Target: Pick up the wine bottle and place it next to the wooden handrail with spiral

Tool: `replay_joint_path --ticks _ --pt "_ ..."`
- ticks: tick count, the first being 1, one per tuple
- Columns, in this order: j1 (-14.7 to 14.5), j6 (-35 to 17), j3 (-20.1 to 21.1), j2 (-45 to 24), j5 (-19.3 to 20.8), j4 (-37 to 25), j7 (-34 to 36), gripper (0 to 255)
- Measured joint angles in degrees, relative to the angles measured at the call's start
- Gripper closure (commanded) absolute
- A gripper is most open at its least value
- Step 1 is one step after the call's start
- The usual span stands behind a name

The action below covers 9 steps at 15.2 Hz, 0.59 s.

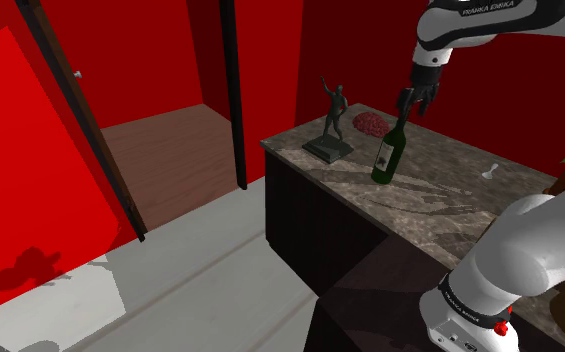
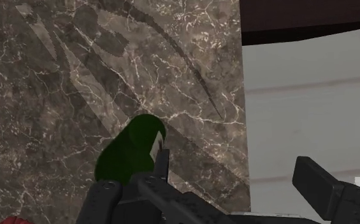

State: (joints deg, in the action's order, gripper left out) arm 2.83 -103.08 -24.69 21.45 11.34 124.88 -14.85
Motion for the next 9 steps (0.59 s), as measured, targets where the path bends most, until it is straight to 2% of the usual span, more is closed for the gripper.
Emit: replay_joint_path --ticks 5,9 --pt "0.1 -4.0 -5.3 -9.2 -3.3 -7.0 -7.5 0" --pt "1.0 -5.9 -9.2 -18.0 -8.5 -14.5 -14.8 0"
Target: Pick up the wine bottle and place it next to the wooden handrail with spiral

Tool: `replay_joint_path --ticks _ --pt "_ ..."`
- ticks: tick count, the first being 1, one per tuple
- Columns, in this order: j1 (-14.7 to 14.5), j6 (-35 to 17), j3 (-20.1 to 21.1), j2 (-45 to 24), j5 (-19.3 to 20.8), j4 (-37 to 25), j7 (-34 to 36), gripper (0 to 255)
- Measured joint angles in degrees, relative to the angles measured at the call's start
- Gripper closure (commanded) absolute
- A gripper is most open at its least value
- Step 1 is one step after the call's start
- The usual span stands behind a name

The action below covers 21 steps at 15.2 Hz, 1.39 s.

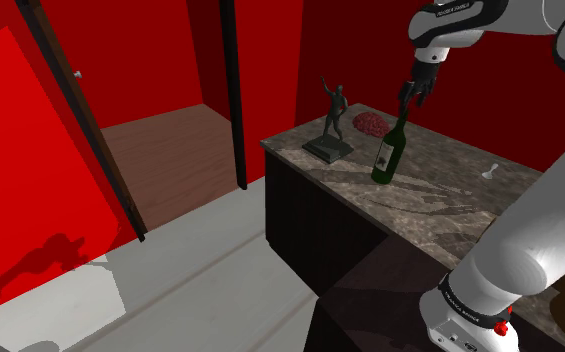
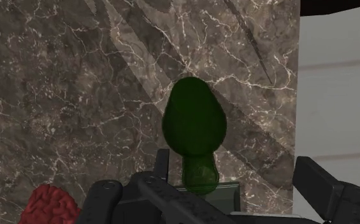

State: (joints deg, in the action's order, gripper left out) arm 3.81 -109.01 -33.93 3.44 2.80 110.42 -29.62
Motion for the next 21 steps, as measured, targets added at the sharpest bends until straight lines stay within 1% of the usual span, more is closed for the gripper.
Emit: replay_joint_path --ticks 2,4,9,15,16,21 --pt "0.6 -1.1 -0.9 -3.1 -2.1 -1.9 -2.4 0" --pt "0.8 -2.5 -1.1 -4.1 -2.8 -1.5 -3.1 0" --pt "1.0 -6.0 -1.3 -5.2 -3.6 1.1 -3.7 0" --pt "1.0 -6.6 -1.3 -5.4 -3.7 1.5 -3.8 0" --pt "1.0 -6.6 -1.3 -5.4 -3.7 1.5 -3.8 255" --pt "1.0 -6.6 -1.3 -5.4 -3.7 1.5 -3.8 255"
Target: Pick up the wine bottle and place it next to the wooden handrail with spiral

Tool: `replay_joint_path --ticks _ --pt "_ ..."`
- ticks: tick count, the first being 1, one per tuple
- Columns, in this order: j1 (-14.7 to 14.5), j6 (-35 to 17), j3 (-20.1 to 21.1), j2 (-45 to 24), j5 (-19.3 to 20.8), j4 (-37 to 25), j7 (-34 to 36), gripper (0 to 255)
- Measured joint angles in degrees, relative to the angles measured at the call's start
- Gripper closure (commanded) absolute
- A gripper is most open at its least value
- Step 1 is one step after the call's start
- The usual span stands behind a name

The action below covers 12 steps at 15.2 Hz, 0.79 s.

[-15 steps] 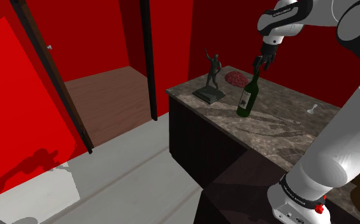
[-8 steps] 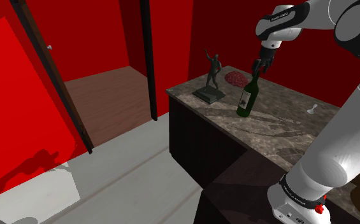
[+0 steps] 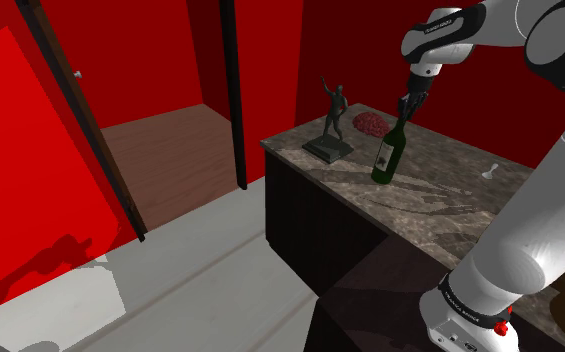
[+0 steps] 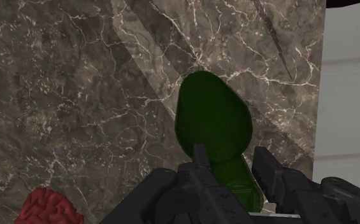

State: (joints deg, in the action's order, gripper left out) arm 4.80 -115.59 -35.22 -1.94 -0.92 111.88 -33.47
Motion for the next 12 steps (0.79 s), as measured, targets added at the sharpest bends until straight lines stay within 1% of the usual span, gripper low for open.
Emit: replay_joint_path --ticks 5,12 --pt "0.0 0.0 0.0 0.0 0.0 0.0 0.0 255" --pt "-0.1 4.4 0.1 1.0 0.7 -3.6 0.5 255"
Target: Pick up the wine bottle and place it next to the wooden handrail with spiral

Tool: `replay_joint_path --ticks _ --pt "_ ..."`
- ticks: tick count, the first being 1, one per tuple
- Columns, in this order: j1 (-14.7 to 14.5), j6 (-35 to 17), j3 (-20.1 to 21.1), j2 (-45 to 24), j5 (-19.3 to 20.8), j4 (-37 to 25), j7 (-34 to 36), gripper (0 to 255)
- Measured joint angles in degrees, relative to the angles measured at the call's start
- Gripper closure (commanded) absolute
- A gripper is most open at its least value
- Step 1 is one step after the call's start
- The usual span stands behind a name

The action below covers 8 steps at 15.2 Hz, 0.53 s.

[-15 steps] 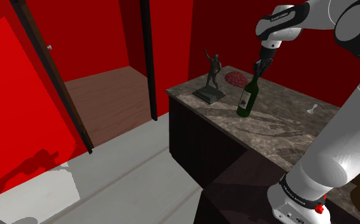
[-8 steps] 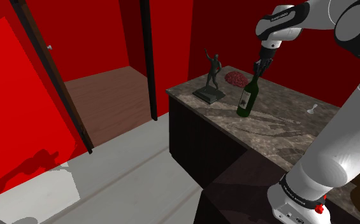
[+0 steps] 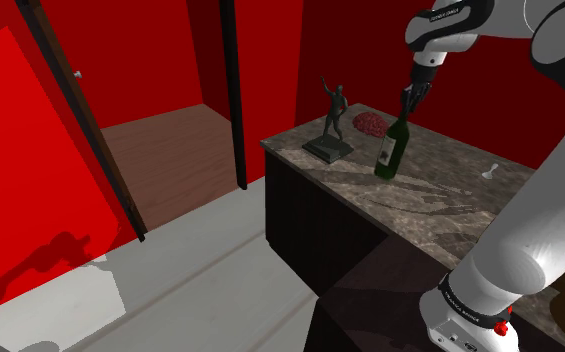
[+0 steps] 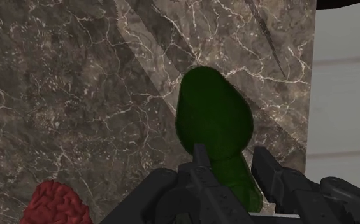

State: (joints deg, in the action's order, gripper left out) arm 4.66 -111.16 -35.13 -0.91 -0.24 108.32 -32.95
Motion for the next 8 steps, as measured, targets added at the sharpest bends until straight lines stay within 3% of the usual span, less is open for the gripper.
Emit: replay_joint_path --ticks 8 --pt "-0.1 6.1 0.1 0.7 0.4 -5.6 0.3 255"
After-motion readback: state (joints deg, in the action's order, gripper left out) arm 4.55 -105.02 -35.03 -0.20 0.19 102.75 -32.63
